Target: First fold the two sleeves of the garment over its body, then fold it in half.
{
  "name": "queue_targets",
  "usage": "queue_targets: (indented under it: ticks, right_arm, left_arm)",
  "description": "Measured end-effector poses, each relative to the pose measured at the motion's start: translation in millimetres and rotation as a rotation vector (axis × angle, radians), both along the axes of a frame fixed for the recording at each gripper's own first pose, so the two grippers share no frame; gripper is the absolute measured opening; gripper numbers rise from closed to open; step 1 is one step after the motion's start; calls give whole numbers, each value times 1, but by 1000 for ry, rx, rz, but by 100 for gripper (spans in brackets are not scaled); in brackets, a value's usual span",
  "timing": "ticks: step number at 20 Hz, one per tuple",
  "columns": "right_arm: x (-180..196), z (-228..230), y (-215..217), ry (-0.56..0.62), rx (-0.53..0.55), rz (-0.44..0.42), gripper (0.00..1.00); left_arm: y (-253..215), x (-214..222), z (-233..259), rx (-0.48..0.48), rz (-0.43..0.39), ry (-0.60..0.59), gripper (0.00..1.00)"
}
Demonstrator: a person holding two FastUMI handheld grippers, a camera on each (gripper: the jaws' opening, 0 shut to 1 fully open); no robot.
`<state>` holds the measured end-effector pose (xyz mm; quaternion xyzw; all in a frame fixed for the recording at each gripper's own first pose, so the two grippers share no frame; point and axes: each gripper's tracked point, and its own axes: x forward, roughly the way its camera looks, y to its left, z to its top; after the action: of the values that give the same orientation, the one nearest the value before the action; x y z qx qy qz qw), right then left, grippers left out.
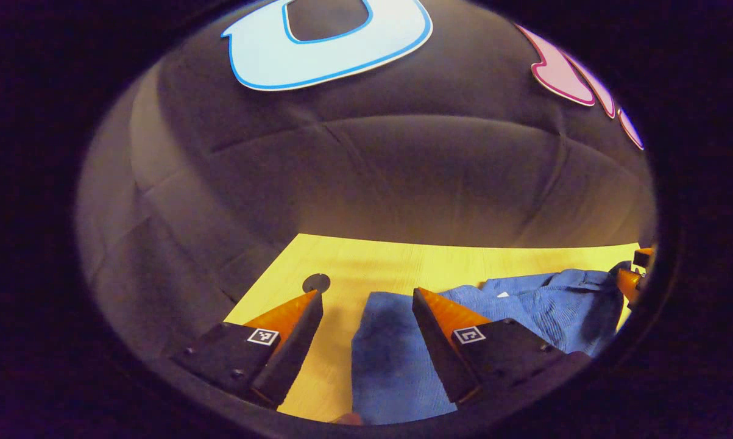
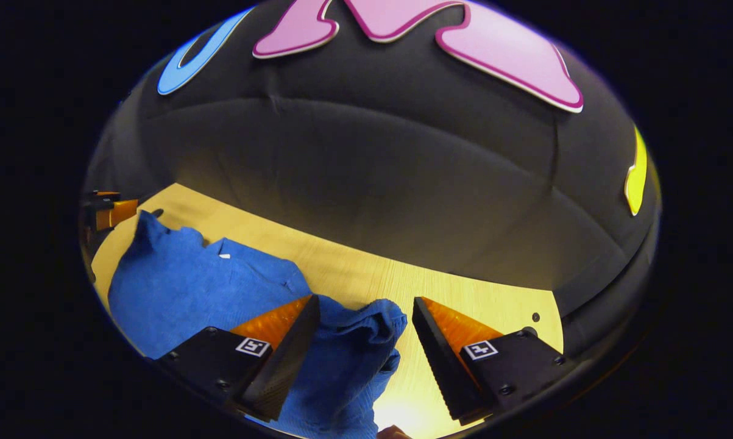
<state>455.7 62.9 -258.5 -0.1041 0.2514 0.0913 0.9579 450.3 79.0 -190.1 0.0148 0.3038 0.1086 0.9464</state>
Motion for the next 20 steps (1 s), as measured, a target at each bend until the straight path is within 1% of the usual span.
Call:
queue_targets:
  ticks: [2,4,6,7,10,14,17,20]
  right_arm:
    - [-7,11,-1,-18,-5,2,98]
    - [-15,23,3,-32,-7,23,99]
    - [-20,29,4,-46,-18,33,99]
    - [-26,37,8,-61,-17,35,99]
    - [-59,66,14,-113,6,60,99]
    - [-99,101,16,-179,27,95,99]
    - [-131,119,12,-202,52,87,99]
    - [-165,146,4,-262,85,72,98]
  left_arm:
    - [0,-8,17,-17,-27,-10,87]
    - [-3,-15,25,-46,-77,-3,88]
    - [-3,-17,34,-42,-89,-41,88]
    - [-6,-20,40,-56,-106,-62,88]
    - [-11,-34,54,-62,-135,-108,88]
    - [-10,-61,74,7,-157,-174,88]
    - [-18,-87,87,-25,-172,-231,87]
    - [-24,-121,101,-33,-190,-268,88]
